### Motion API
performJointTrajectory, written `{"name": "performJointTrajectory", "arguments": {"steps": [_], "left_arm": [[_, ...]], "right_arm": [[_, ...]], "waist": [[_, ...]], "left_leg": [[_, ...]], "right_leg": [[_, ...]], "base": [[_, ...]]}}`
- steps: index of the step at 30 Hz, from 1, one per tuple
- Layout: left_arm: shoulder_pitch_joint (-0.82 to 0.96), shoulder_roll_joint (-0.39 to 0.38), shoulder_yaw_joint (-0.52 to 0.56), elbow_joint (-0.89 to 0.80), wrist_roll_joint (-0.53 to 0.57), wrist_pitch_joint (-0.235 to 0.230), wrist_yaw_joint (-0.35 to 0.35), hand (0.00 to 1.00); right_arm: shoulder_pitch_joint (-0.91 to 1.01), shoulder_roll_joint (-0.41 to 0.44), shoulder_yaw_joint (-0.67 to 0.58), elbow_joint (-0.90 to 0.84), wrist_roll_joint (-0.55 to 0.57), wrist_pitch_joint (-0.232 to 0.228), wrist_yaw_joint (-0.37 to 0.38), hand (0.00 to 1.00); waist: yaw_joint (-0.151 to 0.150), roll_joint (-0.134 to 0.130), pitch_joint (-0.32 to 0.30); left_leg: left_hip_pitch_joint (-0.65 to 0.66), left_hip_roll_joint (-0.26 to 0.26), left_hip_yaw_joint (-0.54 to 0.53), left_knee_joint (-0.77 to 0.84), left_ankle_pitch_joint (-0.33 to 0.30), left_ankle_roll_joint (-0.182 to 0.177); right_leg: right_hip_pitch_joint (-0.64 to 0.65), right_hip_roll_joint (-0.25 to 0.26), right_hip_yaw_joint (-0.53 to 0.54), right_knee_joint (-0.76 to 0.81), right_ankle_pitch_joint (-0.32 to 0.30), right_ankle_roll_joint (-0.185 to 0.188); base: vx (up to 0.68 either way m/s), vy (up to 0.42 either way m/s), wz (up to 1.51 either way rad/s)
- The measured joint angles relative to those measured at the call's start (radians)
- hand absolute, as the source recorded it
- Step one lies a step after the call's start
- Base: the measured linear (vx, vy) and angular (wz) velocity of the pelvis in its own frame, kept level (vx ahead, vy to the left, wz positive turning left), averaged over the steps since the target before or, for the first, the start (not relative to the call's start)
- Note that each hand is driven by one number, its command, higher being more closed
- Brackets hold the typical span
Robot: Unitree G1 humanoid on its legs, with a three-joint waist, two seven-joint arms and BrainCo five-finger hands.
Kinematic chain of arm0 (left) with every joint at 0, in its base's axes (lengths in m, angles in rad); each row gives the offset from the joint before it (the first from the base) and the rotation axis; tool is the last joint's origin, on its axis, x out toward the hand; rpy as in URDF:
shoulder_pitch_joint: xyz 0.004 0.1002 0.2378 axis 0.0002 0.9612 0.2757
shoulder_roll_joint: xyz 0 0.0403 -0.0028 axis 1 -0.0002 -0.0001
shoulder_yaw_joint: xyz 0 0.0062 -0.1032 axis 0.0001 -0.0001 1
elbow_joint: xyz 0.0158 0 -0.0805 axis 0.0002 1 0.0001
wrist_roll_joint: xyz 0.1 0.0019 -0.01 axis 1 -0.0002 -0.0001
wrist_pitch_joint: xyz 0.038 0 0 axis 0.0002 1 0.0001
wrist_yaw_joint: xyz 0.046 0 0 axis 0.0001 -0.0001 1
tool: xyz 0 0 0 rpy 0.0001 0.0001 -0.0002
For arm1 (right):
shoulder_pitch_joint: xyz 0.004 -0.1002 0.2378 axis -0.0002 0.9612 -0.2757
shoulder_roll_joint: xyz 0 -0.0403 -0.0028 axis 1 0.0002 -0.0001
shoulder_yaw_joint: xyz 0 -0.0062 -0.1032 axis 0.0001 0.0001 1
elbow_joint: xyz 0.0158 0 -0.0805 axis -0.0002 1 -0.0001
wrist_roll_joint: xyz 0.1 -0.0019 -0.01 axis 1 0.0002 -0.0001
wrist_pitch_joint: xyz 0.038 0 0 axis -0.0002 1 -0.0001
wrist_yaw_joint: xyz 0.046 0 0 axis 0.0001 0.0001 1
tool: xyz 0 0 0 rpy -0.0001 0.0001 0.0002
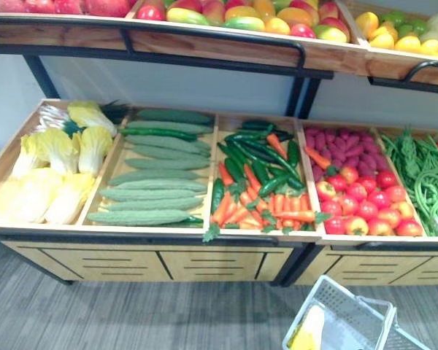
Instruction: Pick vegetable in the basket
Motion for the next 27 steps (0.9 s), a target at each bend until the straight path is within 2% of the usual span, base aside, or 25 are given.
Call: {"name": "performJointTrajectory", "arguments": {"steps": [6,7,8,9,10,11,12,14,15,16,17,18,19,20,22,24,26,27], "left_arm": [[0.001,0.015,-0.039,0.006,0.0,-0.001,-0.017,0.0],[-0.006,0.02,-0.044,0.001,-0.001,-0.003,-0.017,0.0],[-0.02,0.026,-0.048,-0.005,-0.001,-0.006,-0.017,0.0],[-0.03,0.029,-0.055,-0.005,-0.001,-0.008,-0.017,0.0],[-0.045,0.034,-0.074,-0.004,-0.001,-0.007,-0.017,0.0],[-0.05,0.035,-0.088,-0.004,-0.001,-0.007,-0.017,0.0],[-0.059,0.035,-0.105,-0.003,-0.001,-0.007,-0.015,0.0],[-0.071,0.039,-0.125,-0.004,-0.001,-0.007,-0.012,0.0],[-0.079,0.04,-0.126,-0.004,0.0,-0.005,-0.013,0.0],[-0.078,0.037,-0.133,-0.008,0.001,-0.007,-0.013,0.0],[-0.081,0.038,-0.135,-0.015,0.001,-0.007,-0.013,0.0],[-0.08,0.042,-0.155,-0.036,0.001,-0.006,-0.013,0.0],[-0.08,0.04,-0.167,-0.039,0.001,-0.007,-0.014,0.0],[-0.076,0.04,-0.174,-0.04,0.0,-0.007,-0.014,0.0],[-0.08,0.042,-0.174,-0.044,0.0,-0.007,-0.017,0.0],[-0.081,0.038,-0.172,-0.043,-0.001,-0.007,-0.017,0.0],[-0.079,0.019,-0.171,-0.041,0.0,-0.01,-0.02,0.0],[-0.081,0.015,-0.172,-0.041,0.0,-0.01,-0.02,0.0]], "right_arm": [[-0.025,0.0,0.002,0.009,-0.001,0.016,0.007,1.0],[-0.031,0.0,0.001,0.009,0.0,0.015,0.009,1.0],[-0.035,-0.001,-0.004,0.004,0.003,0.014,0.01,1.0],[-0.035,-0.002,-0.012,-0.002,0.003,0.011,0.01,1.0],[-0.032,-0.002,-0.038,-0.012,0.004,0.007,0.011,1.0],[-0.026,0.003,-0.046,-0.026,0.005,0.006,0.01,1.0],[-0.018,0.013,-0.05,-0.047,0.012,-0.006,0.006,1.0],[-0.018,0.024,-0.038,-0.09,0.018,-0.01,0.003,1.0],[-0.02,0.033,-0.02,-0.113,0.019,-0.014,0.005,1.0],[-0.029,0.037,0.016,-0.118,0.019,-0.017,0.005,1.0],[-0.033,0.038,0.025,-0.128,0.019,-0.02,0.005,1.0],[-0.039,0.027,0.03,-0.132,0.019,-0.023,-0.001,1.0],[-0.034,0.015,0.036,-0.127,0.018,-0.022,0.0,1.0],[-0.033,0.011,0.052,-0.119,0.016,-0.023,0.001,1.0],[-0.035,0.016,0.07,-0.094,0.009,-0.023,0.003,1.0],[-0.047,0.013,0.068,-0.087,0.004,-0.017,0.005,1.0],[-0.05,-0.009,0.037,-0.072,0.002,-0.008,0.004,1.0],[-0.052,-0.012,0.03,-0.064,0.003,-0.005,0.003,1.0]], "waist": [[-0.008,-0.002,0.015],[-0.008,-0.014,0.033],[-0.01,-0.013,0.066],[-0.013,-0.01,0.082],[-0.016,0.007,0.102],[-0.018,0.014,0.106],[-0.016,0.022,0.11],[-0.013,0.042,0.111],[-0.013,0.062,0.114],[-0.005,0.077,0.12],[-0.009,0.073,0.129],[-0.015,0.052,0.137],[-0.009,0.047,0.139],[-0.005,0.047,0.139],[-0.005,0.044,0.139],[-0.004,0.038,0.141],[0.004,0.073,0.137],[0.003,0.085,0.132]], "left_leg": [[0.045,0.0,0.062,0.01,-0.03,-0.001],[0.036,0.005,0.075,0.083,-0.074,0.0],[-0.006,0.024,0.078,0.218,-0.143,0.01],[-0.025,0.035,0.076,0.278,-0.175,0.011],[-0.051,0.056,0.079,0.362,-0.224,0.013],[-0.061,0.064,0.084,0.391,-0.241,0.016],[-0.077,0.085,0.108,0.425,-0.265,0.022],[-0.091,0.123,0.17,0.452,-0.286,0.029],[-0.087,0.148,0.22,0.449,-0.283,0.044],[-0.085,0.18,0.29,0.42,-0.267,0.068],[-0.085,0.182,0.315,0.413,-0.263,0.074],[-0.049,0.161,0.371,0.373,-0.244,0.085],[-0.026,0.159,0.413,0.354,-0.234,0.09],[-0.001,0.163,0.467,0.337,-0.224,0.092],[0.003,0.167,0.547,0.33,-0.215,0.087],[0.002,0.175,0.626,0.35,-0.211,0.082],[0.015,0.189,0.71,0.301,-0.173,0.063],[0.015,0.193,0.73,0.289,-0.158,0.064]], "right_leg": [[0.005,0.001,0.061,-0.001,0.0,0.0],[0.009,-0.006,0.081,0.022,-0.006,-0.003],[0.0,-0.012,0.094,0.072,-0.029,-0.011],[-0.005,-0.013,0.099,0.099,-0.036,-0.011],[-0.018,-0.012,0.109,0.139,-0.039,-0.008],[-0.026,-0.011,0.116,0.154,-0.033,-0.002],[-0.061,-0.006,0.148,0.187,-0.014,-0.007],[-0.123,0.029,0.189,0.203,0.082,-0.021],[-0.151,0.057,0.193,0.15,0.193,-0.019],[-0.166,0.062,0.159,0.161,0.208,-0.034],[-0.184,0.047,0.106,0.252,0.153,-0.067],[-0.196,-0.026,-0.022,0.475,0.014,-0.1],[-0.174,-0.063,-0.093,0.578,-0.034,-0.142],[-0.128,-0.092,-0.149,0.653,-0.045,-0.157],[-0.054,-0.118,-0.174,0.639,-0.04,-0.15],[-0.04,-0.119,-0.196,0.554,-0.071,-0.11],[-0.033,-0.042,-0.227,0.383,-0.075,-0.11],[-0.033,-0.031,-0.231,0.344,-0.076,-0.108]], "base": [[0.05,0.002,-0.3],[0.04,0.01,-0.38],[0.02,0.009,-0.31],[-0.02,0.029,-0.23],[-0.04,0.05,-0.18],[-0.05,0.103,-0.38],[-0.07,0.115,-0.69],[-0.11,0.154,-1.0],[-0.2,0.237,-1.34],[-0.2,0.234,-1.3],[-0.2,0.167,-1.17],[-0.09,0.129,-0.93],[-0.08,0.128,-1.29],[-0.07,0.093,-1.15],[-0.08,-0.048,-1.24],[-0.08,-0.139,-1.38],[-0.13,-0.23,-1.46],[-0.12,-0.282,-1.14]]}}
